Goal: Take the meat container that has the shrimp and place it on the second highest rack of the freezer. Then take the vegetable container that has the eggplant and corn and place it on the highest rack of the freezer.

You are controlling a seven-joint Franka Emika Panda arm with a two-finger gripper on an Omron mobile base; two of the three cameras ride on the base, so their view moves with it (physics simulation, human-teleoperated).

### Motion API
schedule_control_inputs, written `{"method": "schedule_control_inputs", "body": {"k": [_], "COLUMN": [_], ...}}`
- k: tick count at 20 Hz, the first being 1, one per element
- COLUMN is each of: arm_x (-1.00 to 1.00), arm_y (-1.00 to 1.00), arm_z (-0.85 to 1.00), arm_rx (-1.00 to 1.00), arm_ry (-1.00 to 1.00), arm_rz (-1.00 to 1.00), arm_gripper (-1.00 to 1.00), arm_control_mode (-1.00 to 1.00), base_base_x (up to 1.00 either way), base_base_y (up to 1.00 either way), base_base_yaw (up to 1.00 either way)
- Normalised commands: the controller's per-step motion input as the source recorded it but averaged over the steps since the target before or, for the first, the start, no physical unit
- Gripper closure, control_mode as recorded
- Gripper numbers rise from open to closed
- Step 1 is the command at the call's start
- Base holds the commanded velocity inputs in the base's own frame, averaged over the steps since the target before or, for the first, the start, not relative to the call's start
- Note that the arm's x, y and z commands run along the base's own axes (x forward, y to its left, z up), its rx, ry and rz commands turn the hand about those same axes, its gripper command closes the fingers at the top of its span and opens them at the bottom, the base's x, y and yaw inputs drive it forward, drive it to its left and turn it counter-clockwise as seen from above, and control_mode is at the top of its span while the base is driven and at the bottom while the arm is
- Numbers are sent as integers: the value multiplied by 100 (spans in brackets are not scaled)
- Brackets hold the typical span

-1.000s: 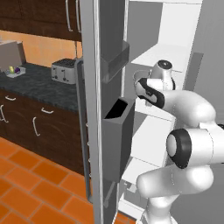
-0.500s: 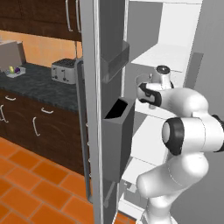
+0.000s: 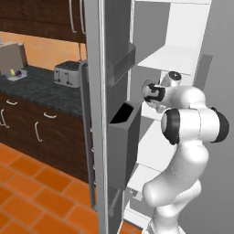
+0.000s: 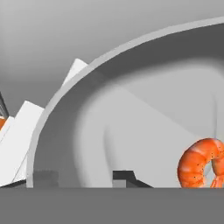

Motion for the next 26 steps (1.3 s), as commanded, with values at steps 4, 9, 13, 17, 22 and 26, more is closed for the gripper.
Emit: {"method": "schedule_control_inputs", "body": {"k": [4,9,13,17,22,26], "arm_x": [98,16,-47,-50,2,46], "arm_y": [0,17,25,19,-6,-16], "arm_z": [-22,-91,-67,-6,48,61], "arm_rx": [1,-14,-19,-7,0,1], "arm_ry": [0,5,1,-1,-10,-8], "arm_rz": [5,3,0,0,-1,-8], "arm_gripper": [100,100,100,-100,-100,-100], "arm_control_mode": [-100,-100,-100,-100,-100,-100], "base_base_x": [0,0,0,0,0,0], "base_base_y": [0,0,0,0,0,0], "base_base_yaw": [0,0,0,0,0,0]}}
